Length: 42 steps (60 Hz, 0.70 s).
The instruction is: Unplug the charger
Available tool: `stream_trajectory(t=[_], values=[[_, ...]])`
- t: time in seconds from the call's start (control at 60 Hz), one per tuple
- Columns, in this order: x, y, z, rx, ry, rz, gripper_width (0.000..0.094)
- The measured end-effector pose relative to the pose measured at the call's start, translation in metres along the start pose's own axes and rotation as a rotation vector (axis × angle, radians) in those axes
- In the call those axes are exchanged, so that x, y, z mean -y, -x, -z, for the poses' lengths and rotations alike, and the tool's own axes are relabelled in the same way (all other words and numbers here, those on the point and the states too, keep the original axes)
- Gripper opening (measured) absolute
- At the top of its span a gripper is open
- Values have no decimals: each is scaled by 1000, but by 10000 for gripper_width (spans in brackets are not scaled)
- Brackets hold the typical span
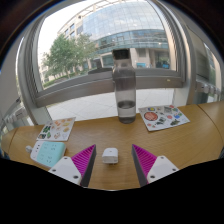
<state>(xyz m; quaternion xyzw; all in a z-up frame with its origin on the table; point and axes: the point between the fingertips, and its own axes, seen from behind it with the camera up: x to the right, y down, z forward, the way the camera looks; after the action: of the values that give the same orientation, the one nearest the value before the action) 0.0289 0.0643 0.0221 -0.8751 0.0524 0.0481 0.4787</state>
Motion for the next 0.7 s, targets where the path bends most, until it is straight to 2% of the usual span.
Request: stream_trajectory(t=[0.2,0.3,0.45,0.55,0.7], values=[[39,9,73,-29,-159,16,800],[36,17,120,-50,-215,22,824],[-13,29,175,-84,-206,36,828],[-54,35,200,-109,-169,45,827],[-93,55,227,-86,-120,65,833]])
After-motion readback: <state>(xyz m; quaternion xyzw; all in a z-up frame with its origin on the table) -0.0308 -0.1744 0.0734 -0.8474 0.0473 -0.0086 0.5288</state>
